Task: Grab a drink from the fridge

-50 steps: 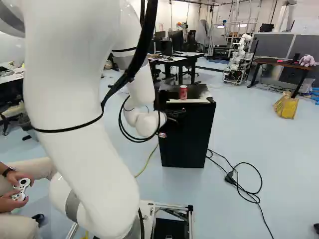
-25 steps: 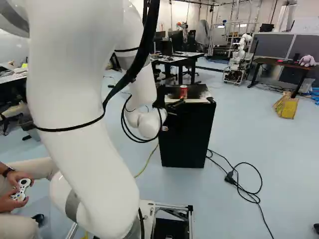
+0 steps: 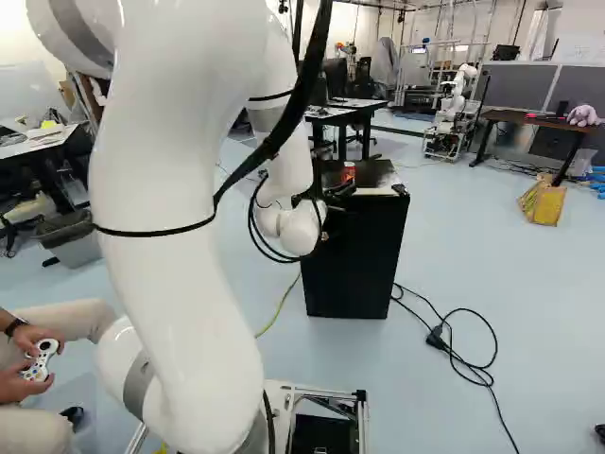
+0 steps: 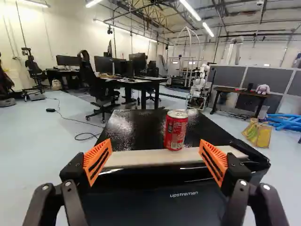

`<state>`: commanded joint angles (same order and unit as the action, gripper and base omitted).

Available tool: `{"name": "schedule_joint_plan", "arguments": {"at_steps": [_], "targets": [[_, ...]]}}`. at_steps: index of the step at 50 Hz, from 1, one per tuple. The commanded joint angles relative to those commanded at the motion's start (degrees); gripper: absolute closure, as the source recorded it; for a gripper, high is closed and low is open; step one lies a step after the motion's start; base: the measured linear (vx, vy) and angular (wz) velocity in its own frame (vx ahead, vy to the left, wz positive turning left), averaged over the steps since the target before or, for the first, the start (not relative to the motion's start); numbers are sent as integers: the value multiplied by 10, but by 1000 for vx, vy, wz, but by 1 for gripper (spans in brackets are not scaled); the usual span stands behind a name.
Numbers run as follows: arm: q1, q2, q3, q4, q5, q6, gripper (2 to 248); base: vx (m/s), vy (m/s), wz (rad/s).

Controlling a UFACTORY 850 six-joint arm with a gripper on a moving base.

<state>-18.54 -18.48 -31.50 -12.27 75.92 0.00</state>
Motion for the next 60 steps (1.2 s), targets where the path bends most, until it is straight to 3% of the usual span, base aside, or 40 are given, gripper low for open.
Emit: {"name": "schedule_joint_plan", "arguments": {"at_steps": [16,60], "targets": [[-11,-41,-51,-15,-11,0,3,0,0,0],[-34,-153,-200,-16,-69,0,3,0,0,0]]}}
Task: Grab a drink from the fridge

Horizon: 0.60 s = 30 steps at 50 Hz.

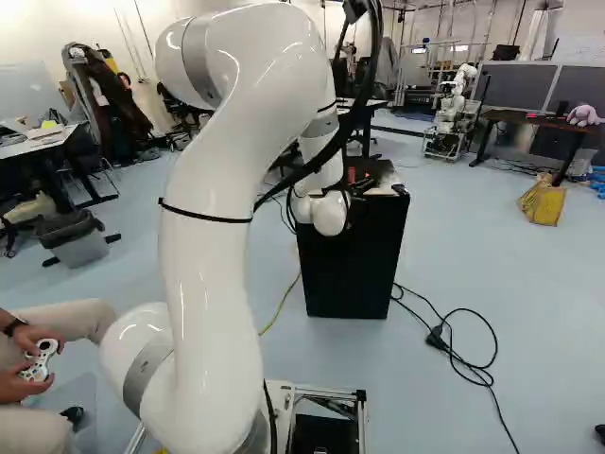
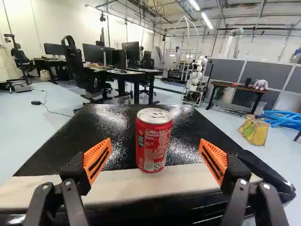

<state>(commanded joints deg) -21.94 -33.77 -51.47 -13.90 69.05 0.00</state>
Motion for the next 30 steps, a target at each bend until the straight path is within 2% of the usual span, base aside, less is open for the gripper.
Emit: {"name": "schedule_joint_plan", "arguments": {"at_steps": [16,29,30], "targets": [[1,-40,-55,0,0,0,3,0,0,0],[2,-46,-64,0,0,0,3,0,0,0],[2,-46,-64,0,0,0,12,0,0,0]]}}
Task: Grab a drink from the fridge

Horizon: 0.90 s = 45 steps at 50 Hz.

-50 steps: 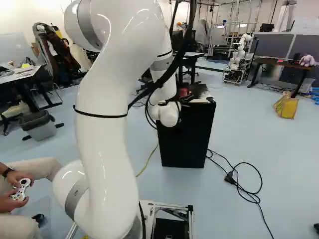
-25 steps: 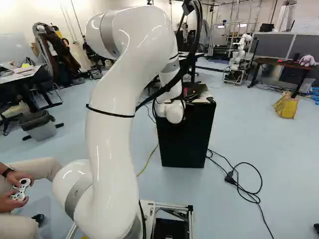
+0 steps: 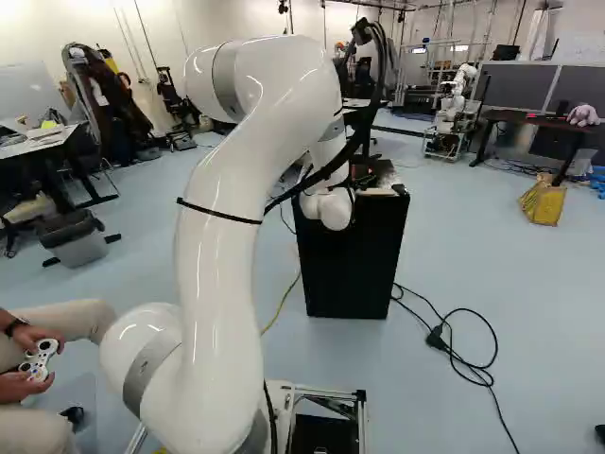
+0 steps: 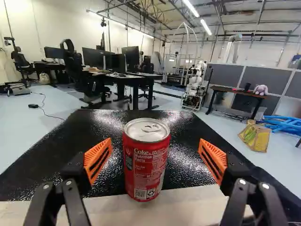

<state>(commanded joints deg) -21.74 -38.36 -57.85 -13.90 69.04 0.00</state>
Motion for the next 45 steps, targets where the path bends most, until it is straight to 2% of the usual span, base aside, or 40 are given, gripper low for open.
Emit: {"name": "schedule_joint_plan", "arguments": {"at_steps": [5,6,10,11,15,16,20,21,45], "targets": [[0,0,0,0,0,0,12,0,0,0],[0,0,0,0,0,0,50,0,0,0],[0,0,0,0,0,0,50,0,0,0],[0,0,0,0,0,0,88,0,0,0],[0,0,0,0,0,0,88,0,0,0],[0,0,0,0,0,0,125,0,0,0],[0,0,0,0,0,0,125,0,0,0],[0,0,0,0,0,0,151,0,0,0],[0,23,2,0,0,0,151,0,0,0]]}}
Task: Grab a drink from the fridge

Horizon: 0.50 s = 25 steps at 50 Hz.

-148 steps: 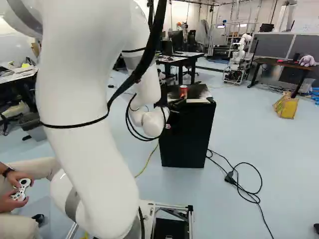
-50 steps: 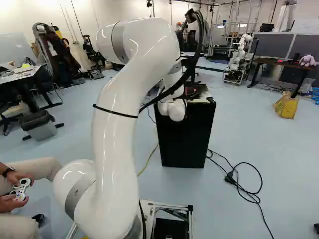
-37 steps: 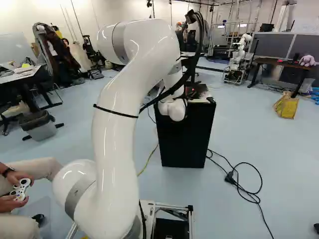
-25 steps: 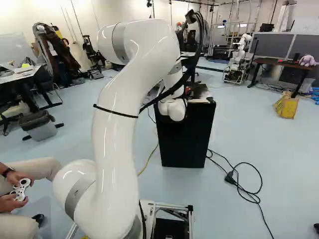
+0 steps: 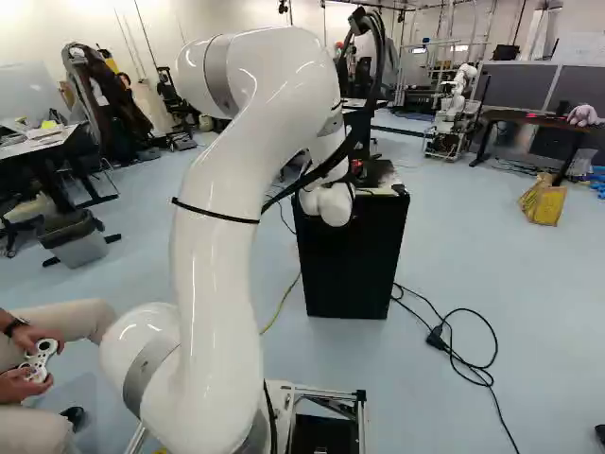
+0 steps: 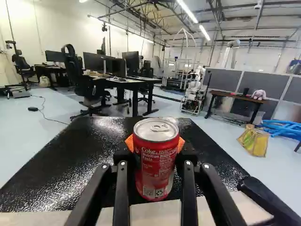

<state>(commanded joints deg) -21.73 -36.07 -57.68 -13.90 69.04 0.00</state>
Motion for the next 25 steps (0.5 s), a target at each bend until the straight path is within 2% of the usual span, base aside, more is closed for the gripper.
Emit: {"name": "schedule_joint_plan", "arguments": {"at_steps": [25], "targets": [[0,21,0,0,0,0,151,0,0,0]]}}
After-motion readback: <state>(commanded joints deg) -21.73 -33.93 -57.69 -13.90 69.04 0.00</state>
